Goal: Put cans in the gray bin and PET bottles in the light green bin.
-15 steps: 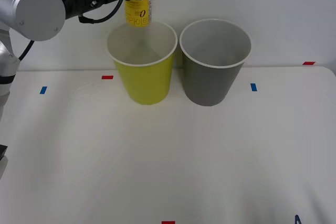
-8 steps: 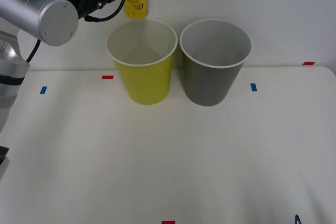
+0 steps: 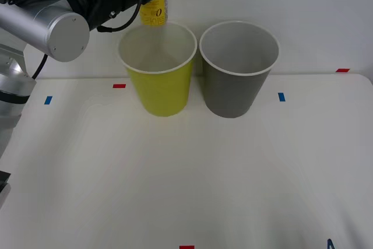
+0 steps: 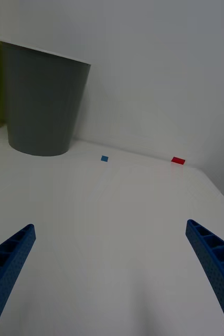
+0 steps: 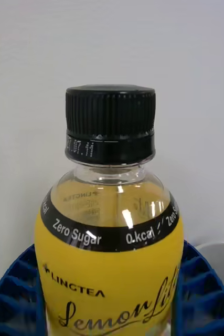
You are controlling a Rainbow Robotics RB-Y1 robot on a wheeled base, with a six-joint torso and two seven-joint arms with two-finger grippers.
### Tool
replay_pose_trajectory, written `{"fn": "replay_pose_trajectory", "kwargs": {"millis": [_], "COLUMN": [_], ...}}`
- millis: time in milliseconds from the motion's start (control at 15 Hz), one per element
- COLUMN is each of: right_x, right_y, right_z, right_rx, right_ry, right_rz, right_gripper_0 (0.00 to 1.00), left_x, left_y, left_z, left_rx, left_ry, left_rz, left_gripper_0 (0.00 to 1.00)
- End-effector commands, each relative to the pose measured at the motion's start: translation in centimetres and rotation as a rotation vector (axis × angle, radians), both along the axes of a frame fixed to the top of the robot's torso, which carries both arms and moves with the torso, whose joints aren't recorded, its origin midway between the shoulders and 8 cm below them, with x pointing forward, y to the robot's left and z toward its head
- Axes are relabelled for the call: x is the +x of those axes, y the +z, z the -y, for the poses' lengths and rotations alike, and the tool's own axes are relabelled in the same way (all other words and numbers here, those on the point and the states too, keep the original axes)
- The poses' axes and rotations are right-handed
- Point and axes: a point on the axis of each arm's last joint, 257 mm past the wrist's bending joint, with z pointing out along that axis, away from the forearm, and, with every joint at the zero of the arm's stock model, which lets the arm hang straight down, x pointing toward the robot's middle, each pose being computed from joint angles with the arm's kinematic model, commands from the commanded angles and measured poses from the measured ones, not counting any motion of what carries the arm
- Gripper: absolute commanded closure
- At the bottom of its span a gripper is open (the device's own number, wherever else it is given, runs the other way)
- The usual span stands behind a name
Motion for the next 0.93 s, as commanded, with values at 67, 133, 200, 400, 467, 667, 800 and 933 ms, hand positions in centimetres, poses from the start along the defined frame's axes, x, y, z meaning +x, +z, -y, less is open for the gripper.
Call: {"fn": "replay_pose_trajectory", "kwargs": {"millis": [67,133,200,400,467,667,800,933], "right_x": [0.0,0.0,0.0,0.0,0.0,0.0,0.0,0.0], "right_y": [0.0,0.0,0.0,0.0,0.0,0.0,0.0,0.0], "right_z": [0.0,0.0,0.0,0.0,0.0,0.0,0.0,0.0], "right_rx": [0.000,0.000,0.000,0.000,0.000,0.000,0.000,0.000], "right_ry": [0.000,0.000,0.000,0.000,0.000,0.000,0.000,0.000], "right_rz": [0.000,0.000,0.000,0.000,0.000,0.000,0.000,0.000], "right_gripper_0": [0.00,0.00,0.00,0.00,0.00,0.00,0.00,0.00], "left_x": [0.0,0.0,-0.1,-0.9,-1.5,-4.5,-7.0,-9.6], "left_y": [0.0,0.1,0.2,1.1,1.2,1.9,2.1,0.3], "left_z": [-0.2,-0.3,-0.4,-0.1,-0.1,-1.9,-3.4,-5.1], "left_rx": [-0.006,-0.005,-0.006,-0.015,-0.012,-0.041,-0.058,-0.068], "left_ry": [0.002,0.003,0.001,-0.020,-0.028,-0.026,-0.019,0.000], "left_rz": [-0.004,-0.003,-0.003,0.007,0.014,0.062,0.095,0.093], "left_gripper_0": [0.00,0.00,0.00,0.00,0.00,0.00,0.00,0.00]}}
